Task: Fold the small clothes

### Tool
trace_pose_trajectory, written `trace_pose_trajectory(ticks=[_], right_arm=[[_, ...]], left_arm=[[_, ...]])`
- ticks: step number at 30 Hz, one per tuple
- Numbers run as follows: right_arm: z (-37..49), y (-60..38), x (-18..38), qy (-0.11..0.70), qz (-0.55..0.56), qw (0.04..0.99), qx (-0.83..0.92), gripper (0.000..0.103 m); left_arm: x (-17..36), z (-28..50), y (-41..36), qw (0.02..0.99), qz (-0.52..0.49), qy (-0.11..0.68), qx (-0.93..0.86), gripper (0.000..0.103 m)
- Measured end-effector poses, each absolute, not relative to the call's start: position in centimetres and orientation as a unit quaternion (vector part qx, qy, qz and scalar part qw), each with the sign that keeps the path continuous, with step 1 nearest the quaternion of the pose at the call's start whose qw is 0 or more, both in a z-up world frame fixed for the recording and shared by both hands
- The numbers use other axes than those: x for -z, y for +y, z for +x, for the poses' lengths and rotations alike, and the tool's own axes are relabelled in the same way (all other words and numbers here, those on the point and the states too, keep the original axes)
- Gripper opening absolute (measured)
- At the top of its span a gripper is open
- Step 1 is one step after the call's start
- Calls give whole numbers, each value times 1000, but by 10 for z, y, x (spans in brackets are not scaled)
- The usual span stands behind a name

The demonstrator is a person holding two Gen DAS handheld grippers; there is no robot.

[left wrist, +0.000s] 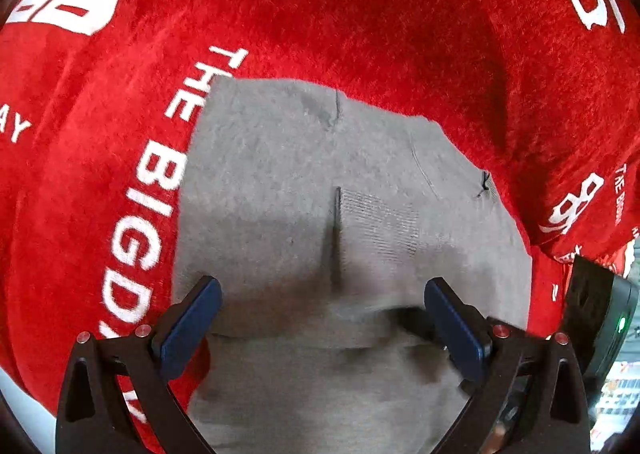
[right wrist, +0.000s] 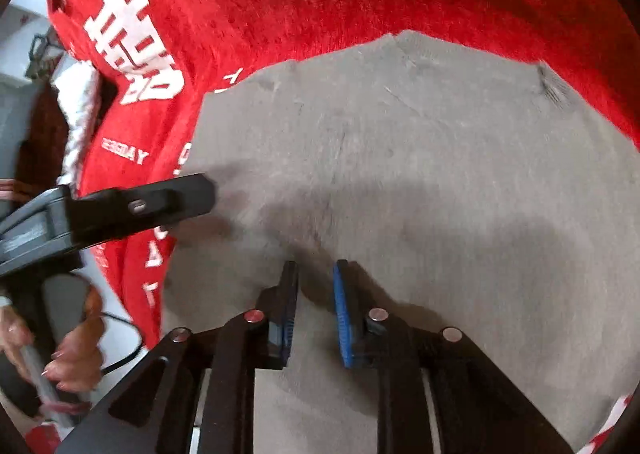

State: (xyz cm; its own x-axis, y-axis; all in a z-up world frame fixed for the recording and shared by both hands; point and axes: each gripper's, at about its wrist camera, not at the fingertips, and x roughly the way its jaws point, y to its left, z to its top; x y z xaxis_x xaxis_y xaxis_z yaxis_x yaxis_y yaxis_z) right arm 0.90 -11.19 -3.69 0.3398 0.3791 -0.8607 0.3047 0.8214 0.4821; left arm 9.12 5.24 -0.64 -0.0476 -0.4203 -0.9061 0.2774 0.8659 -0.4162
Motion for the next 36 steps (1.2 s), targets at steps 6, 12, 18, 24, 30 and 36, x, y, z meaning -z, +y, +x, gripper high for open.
trace_pose_trajectory(ticks=[6, 12, 18, 24, 30, 36], right_arm=[[-88, -176, 42, 542, 426, 719, 86, 46], [-178, -241, 61, 457, 565, 648, 228, 46], [-188, -264, 66, 406, 611, 632, 249, 7], [-197, -288, 44, 446, 525, 688, 228, 7], [-208, -300, 65, 464, 532, 676, 212, 6], [-206, -289, 55, 535, 502, 660, 163, 14]], left_arm=[[11, 81, 31, 679, -37, 683, 267, 102], [19, 75, 11, 671, -22, 685, 284, 102], [22, 74, -10, 676, 18, 681, 281, 67], [11, 72, 2, 684, 13, 674, 279, 16], [13, 44, 0, 682, 51, 672, 284, 16], [5, 40, 13, 707, 97, 654, 250, 16]])
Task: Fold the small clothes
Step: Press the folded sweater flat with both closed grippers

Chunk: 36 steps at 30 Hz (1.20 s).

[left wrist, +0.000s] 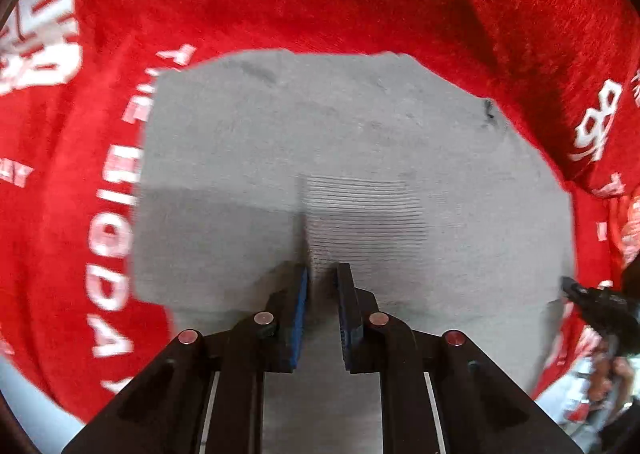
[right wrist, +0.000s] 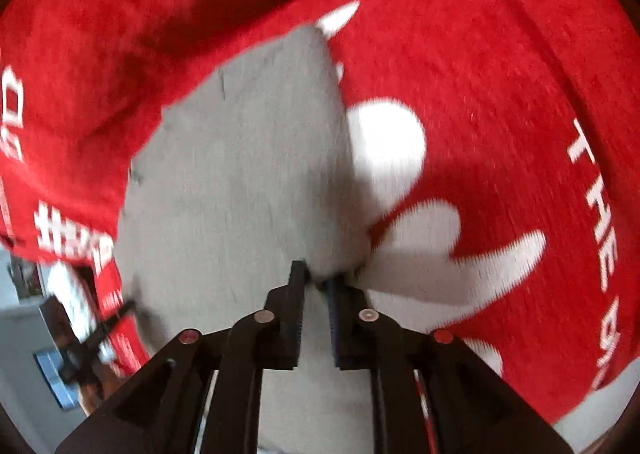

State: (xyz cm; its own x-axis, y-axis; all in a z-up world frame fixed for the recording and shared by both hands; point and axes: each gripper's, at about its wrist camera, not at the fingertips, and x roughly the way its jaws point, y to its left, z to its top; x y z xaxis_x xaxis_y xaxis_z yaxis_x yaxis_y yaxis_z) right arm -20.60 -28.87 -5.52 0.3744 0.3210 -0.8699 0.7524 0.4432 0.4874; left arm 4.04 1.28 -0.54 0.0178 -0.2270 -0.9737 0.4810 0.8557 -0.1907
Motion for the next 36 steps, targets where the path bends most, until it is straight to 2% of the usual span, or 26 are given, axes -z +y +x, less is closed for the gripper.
trace_pose_trajectory(ticks=[2, 4, 6, 7, 11, 13, 15, 19, 24, 31, 36], right_arm=[[-204, -290, 37, 528, 475, 687, 156, 14], [-207, -301, 24, 502, 469, 707, 165, 19], [-205, -321, 23, 472, 485, 711, 190, 52], [-204, -332, 28, 463, 498, 704, 205, 55], [-184, -359, 57, 453, 530, 684, 213, 55], [-173, -366, 73, 454, 553, 670, 198, 51], [-165, -366, 81, 464, 562, 659, 186, 8], [-145, -354, 46, 497, 438, 724, 192, 8], [-137, -349, 63, 550, 359, 726, 204, 9], [-160, -350, 43, 538, 387, 702, 259, 9], [-164, -319, 17, 535, 378, 723, 221, 9]], left_arm=[[-1, 44, 21, 713, 106, 650, 241, 16], [-7, 49, 29, 714, 109, 650, 237, 16], [-14, 52, 31, 719, 118, 643, 234, 16], [-17, 54, 29, 722, 118, 640, 236, 16], [-20, 56, 8, 728, 117, 632, 241, 16], [-17, 54, -4, 727, 116, 632, 244, 16], [-10, 49, -17, 724, 121, 633, 246, 16], [3, 41, -28, 719, 138, 638, 237, 16], [13, 35, -33, 723, 153, 635, 227, 16], [13, 30, -35, 722, 174, 631, 225, 16], [2, 32, -21, 725, 171, 634, 208, 16]])
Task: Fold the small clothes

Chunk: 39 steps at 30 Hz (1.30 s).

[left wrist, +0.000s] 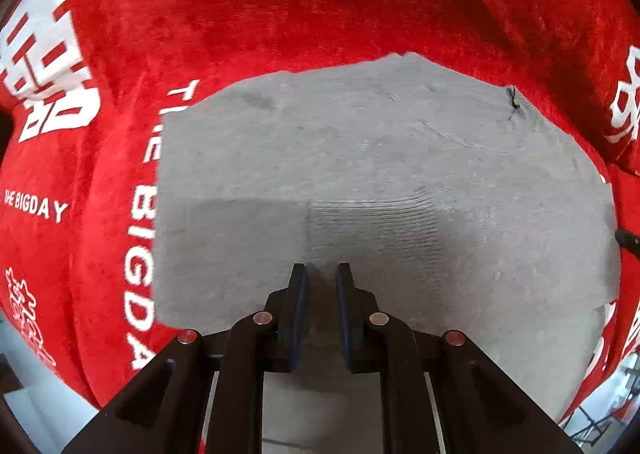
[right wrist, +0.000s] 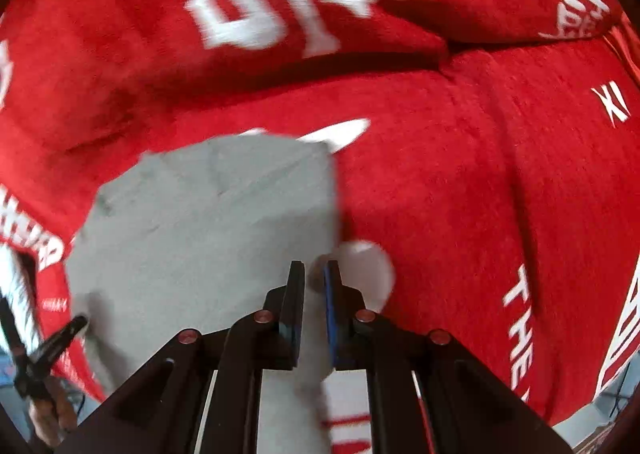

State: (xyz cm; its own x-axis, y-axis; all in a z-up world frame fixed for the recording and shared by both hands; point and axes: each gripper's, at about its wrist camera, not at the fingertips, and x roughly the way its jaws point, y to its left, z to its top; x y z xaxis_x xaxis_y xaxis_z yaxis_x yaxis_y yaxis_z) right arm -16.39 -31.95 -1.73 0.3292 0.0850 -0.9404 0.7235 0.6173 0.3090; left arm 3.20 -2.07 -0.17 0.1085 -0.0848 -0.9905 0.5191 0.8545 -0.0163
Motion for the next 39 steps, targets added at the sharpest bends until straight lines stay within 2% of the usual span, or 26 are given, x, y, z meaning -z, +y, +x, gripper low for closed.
trace_pose_trajectory(ticks=[4, 9, 15, 18, 29, 30, 31, 32, 33, 34, 36, 38, 39], right_arm=[[-146, -285, 20, 553, 358, 727, 193, 9], [-152, -275, 53, 582, 355, 703, 204, 8], [-167, -285, 47, 571, 383, 696, 209, 9], [-167, -278, 39, 574, 382, 694, 209, 13], [-159, -213, 31, 586, 394, 687, 172, 13], [-159, -209, 31, 587, 396, 686, 168, 13], [-157, -205, 31, 589, 397, 685, 164, 13], [-156, -201, 31, 590, 397, 684, 162, 14], [-157, -199, 31, 591, 397, 683, 161, 19], [-157, -198, 31, 592, 398, 682, 160, 23], [-157, -196, 30, 592, 397, 683, 161, 42], [-157, -194, 28, 589, 395, 686, 162, 51], [-155, -193, 29, 589, 393, 687, 161, 51]], left_arm=[[-10, 32, -14, 729, 169, 628, 215, 16], [3, 28, -20, 717, 181, 637, 216, 16], [6, 26, -10, 716, 178, 638, 220, 17], [2, 23, -6, 716, 178, 639, 220, 17], [-14, 0, 5, 707, 183, 652, 203, 17], [-17, -2, 7, 709, 178, 651, 204, 20], [-20, -4, 9, 712, 177, 648, 204, 34], [-24, -7, 10, 716, 177, 644, 202, 89], [-28, -11, 11, 724, 179, 636, 196, 101], [-34, -15, 13, 734, 179, 625, 196, 102], [-38, -22, 13, 729, 180, 627, 206, 102], [-39, -27, 14, 726, 175, 633, 206, 102], [-40, -28, 15, 723, 171, 637, 206, 102]])
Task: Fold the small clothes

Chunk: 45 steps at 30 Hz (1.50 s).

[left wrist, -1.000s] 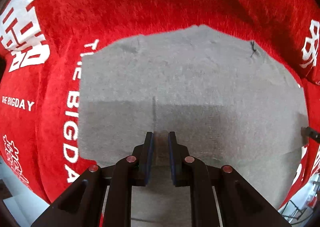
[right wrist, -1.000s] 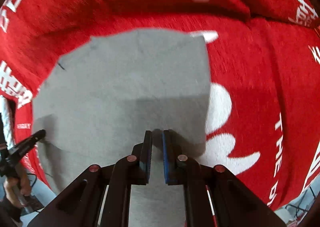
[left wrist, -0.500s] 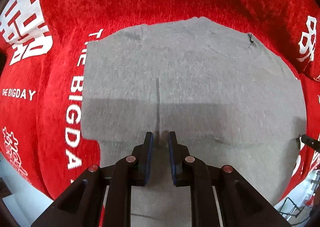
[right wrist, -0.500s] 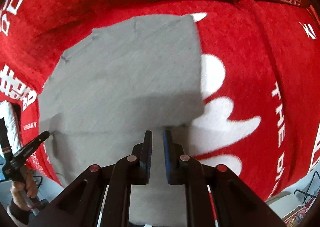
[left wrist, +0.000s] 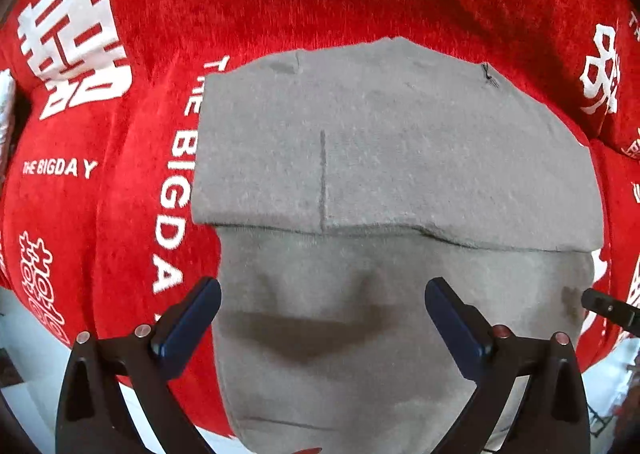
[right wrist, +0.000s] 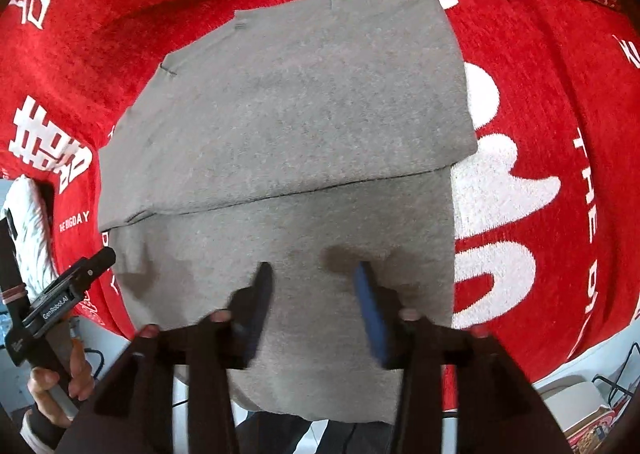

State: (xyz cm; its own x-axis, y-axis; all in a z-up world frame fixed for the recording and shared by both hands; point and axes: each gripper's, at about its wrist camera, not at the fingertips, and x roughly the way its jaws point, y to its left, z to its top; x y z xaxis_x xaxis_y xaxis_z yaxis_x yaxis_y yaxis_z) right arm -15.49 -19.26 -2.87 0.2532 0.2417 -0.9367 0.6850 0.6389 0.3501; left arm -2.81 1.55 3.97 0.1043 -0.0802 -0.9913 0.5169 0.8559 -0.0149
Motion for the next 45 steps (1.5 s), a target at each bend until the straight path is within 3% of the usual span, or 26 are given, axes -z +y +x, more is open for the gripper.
trace_pose_trajectory(ticks=[7, 23, 25, 26, 27, 31, 35, 37, 39, 45], right_arm=[[-147, -190, 30, 585, 405, 688, 144, 59], [-64, -155, 103, 458, 683, 563, 85, 59], [-60, -152, 102, 450, 684, 566, 95, 48], [-58, -151, 100, 457, 673, 573, 99, 16], [-54, -149, 100, 469, 660, 578, 102, 11], [-53, -142, 102, 488, 640, 586, 98, 10], [-47, -142, 93, 510, 615, 594, 89, 17], [-45, -141, 84, 523, 590, 609, 79, 28], [-48, -141, 73, 532, 562, 629, 76, 58], [-81, -154, 52, 555, 497, 662, 84, 61]], left_arm=[[-28, -18, 27, 715, 168, 655, 178, 102], [-25, -18, 39, 716, 170, 651, 186, 102], [-28, -17, 42, 721, 167, 646, 185, 102], [-28, -16, 44, 722, 163, 646, 185, 102], [-29, -15, 47, 723, 157, 647, 185, 102], [-26, -10, 53, 723, 155, 650, 177, 102], [-22, -11, 56, 725, 164, 647, 171, 102], [-20, -11, 57, 722, 163, 651, 169, 102], [-18, -10, 58, 720, 162, 654, 167, 102], [-18, -9, 57, 716, 163, 658, 166, 102]])
